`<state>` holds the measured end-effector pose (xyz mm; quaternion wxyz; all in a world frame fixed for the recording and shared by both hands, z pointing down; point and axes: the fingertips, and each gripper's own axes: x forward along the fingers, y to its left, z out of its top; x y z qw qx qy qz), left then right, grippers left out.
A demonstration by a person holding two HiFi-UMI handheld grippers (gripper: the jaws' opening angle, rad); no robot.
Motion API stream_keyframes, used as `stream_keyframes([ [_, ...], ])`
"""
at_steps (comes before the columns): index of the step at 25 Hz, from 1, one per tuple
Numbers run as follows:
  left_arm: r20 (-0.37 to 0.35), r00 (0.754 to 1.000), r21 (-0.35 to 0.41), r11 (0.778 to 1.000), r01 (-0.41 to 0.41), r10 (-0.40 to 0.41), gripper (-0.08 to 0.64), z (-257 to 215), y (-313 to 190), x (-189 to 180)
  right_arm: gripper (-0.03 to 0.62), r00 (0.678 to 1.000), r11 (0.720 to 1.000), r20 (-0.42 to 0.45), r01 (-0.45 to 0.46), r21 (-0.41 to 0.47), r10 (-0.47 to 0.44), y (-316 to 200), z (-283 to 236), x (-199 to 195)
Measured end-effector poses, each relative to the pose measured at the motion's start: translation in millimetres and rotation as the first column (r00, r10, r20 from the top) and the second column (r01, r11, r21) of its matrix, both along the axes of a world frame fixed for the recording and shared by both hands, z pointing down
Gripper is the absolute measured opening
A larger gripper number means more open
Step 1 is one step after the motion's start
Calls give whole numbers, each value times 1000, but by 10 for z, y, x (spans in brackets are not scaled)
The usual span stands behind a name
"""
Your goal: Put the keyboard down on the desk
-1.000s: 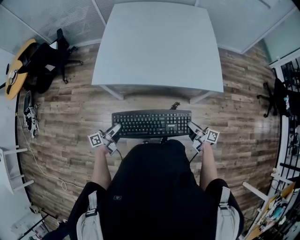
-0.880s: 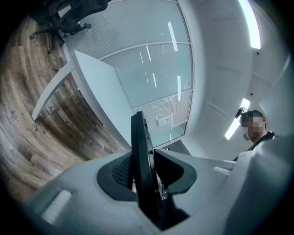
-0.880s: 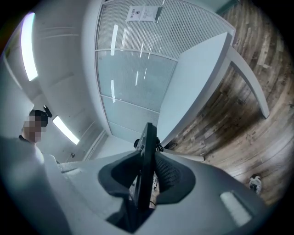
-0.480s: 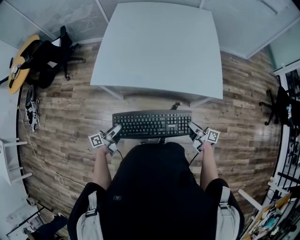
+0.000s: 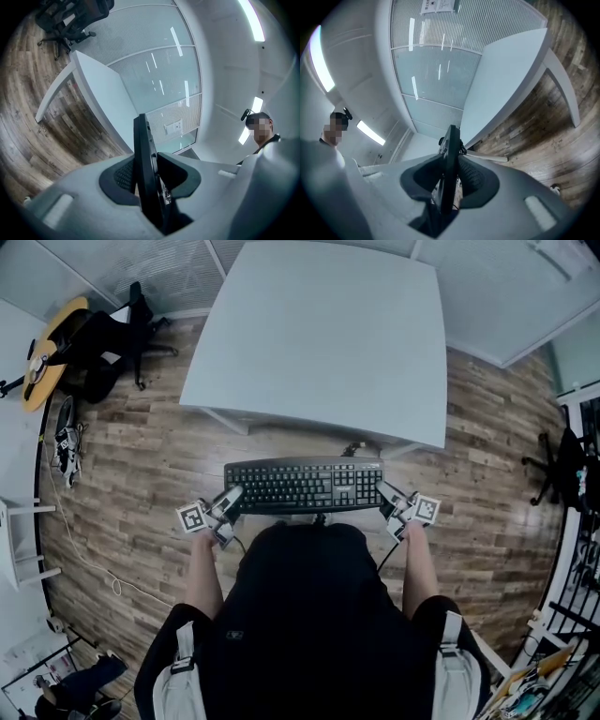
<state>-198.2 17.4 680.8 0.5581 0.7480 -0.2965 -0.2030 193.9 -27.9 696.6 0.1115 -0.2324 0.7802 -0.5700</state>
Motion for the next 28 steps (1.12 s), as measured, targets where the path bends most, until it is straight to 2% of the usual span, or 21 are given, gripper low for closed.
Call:
stream_keyframes([
  [8, 17, 1000, 7, 1000, 13, -13, 109, 1, -125, 14, 95, 1000, 999, 10, 23, 27, -23, -196, -24, -19],
  [16, 58, 998, 45, 999, -14, 11, 109, -79, -305, -29, 95, 1000, 1000, 10, -17, 14, 17, -230, 101, 2],
  [21, 54, 998, 11, 1000, -15, 14, 109, -64, -248, -34, 94, 999, 1000, 30, -31, 0, 31, -133, 91, -12],
  [28, 47, 998, 6, 999, -41, 41, 109, 14, -253, 10, 95, 998, 998, 24, -62, -6, 63, -36, 99, 29],
])
